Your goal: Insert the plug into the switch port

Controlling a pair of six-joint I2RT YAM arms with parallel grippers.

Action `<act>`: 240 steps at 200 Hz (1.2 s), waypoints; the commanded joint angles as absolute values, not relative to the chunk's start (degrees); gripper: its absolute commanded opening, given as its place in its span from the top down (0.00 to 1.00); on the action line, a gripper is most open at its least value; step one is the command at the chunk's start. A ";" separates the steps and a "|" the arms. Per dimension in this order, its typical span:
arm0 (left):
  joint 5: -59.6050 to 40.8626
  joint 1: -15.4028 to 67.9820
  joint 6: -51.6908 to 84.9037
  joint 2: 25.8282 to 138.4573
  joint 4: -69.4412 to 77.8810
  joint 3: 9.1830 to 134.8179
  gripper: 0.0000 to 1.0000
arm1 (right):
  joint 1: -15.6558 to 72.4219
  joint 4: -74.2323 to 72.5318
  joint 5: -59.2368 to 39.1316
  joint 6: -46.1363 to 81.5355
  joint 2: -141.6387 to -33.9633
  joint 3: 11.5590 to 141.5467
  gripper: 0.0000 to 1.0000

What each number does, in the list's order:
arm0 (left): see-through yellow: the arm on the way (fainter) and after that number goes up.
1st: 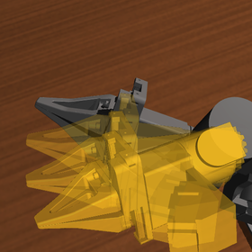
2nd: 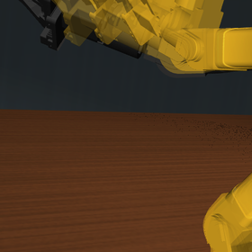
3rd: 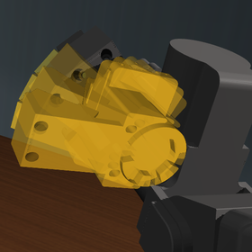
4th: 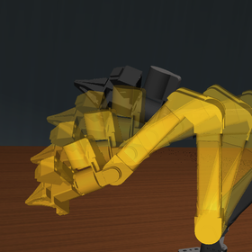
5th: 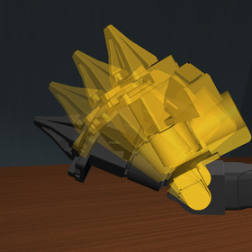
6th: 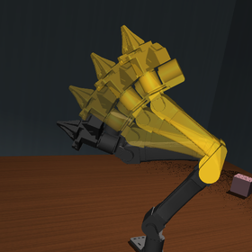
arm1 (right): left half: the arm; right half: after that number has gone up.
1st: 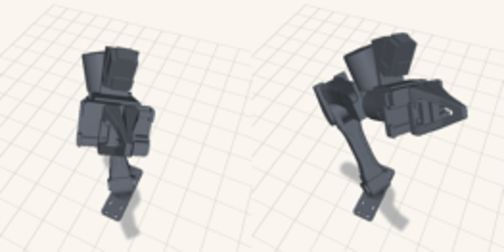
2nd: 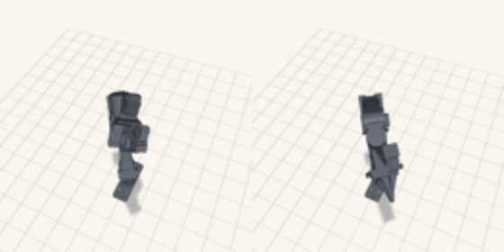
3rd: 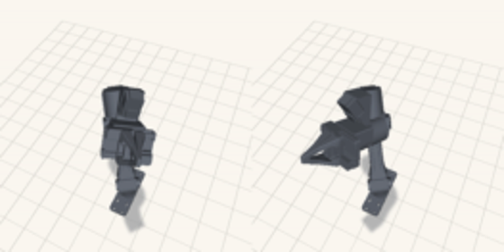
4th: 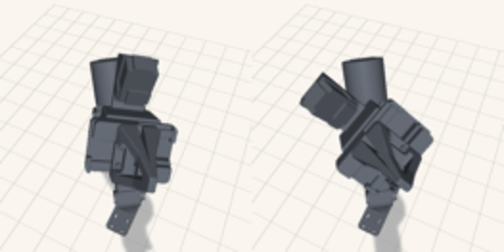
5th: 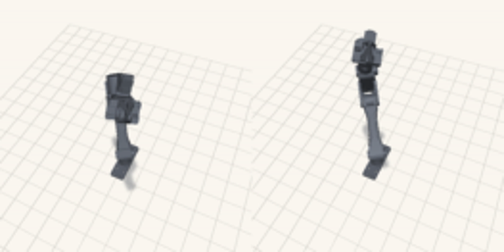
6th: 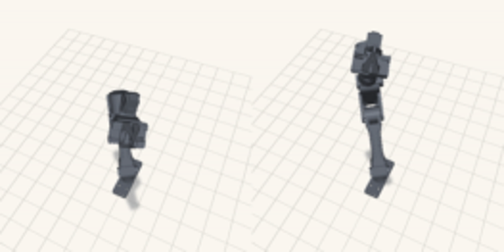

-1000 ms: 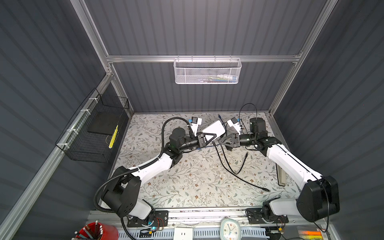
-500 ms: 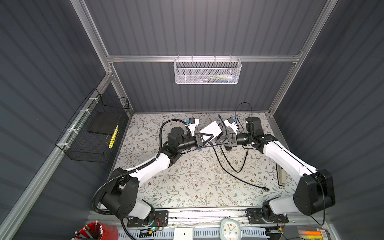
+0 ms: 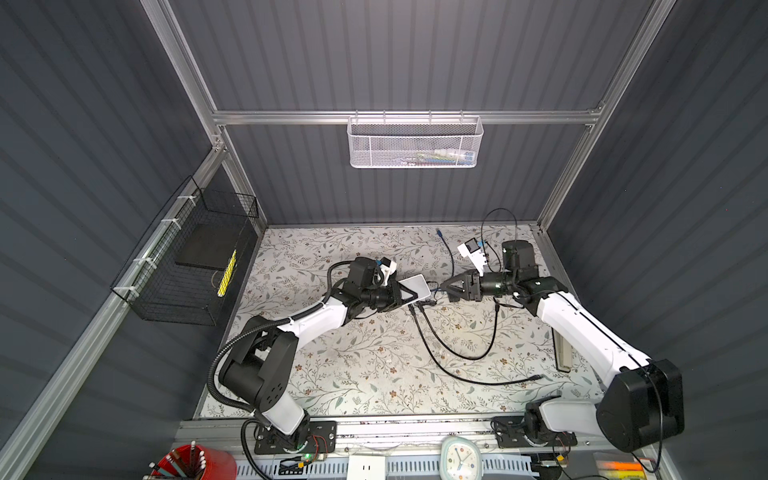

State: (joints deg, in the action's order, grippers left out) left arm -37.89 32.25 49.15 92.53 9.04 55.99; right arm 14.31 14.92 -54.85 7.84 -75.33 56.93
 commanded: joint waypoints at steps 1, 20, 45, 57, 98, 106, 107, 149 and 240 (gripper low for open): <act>-37.22 32.15 49.62 94.14 10.11 59.41 1.00 | 12.23 14.81 -46.91 10.92 -72.67 55.05 0.61; -36.12 32.44 51.58 96.34 11.75 61.89 1.00 | 9.65 16.93 -40.29 14.96 -71.49 55.43 0.60; -33.86 34.46 52.10 101.60 11.47 68.65 1.00 | 4.48 22.93 -33.55 19.48 -70.68 58.11 0.58; -31.96 35.87 52.20 104.28 10.71 72.28 1.00 | 2.64 26.08 -30.80 20.45 -70.06 59.20 0.58; -30.00 40.52 55.82 112.69 13.01 83.84 1.00 | -2.58 30.65 -26.23 22.37 -69.79 60.64 0.55; -29.59 41.17 56.19 113.84 13.08 85.73 1.00 | -3.21 30.42 -26.94 22.70 -69.99 60.23 0.55; -29.56 41.24 56.22 113.96 13.05 85.93 1.00 | -3.27 30.42 -27.00 22.73 -70.02 60.22 0.55; -29.10 42.03 58.57 120.33 11.48 98.84 1.00 | -4.04 31.20 -29.17 23.54 -69.23 60.33 0.54; -27.98 37.62 54.29 127.79 -0.87 121.03 1.00 | -3.87 33.65 -34.54 23.24 -66.53 68.32 0.52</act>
State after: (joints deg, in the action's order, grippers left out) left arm -27.79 40.40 54.87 125.14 0.32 117.08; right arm -3.81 33.12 -32.21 23.81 -67.48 66.00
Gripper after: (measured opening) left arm 0.244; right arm 0.472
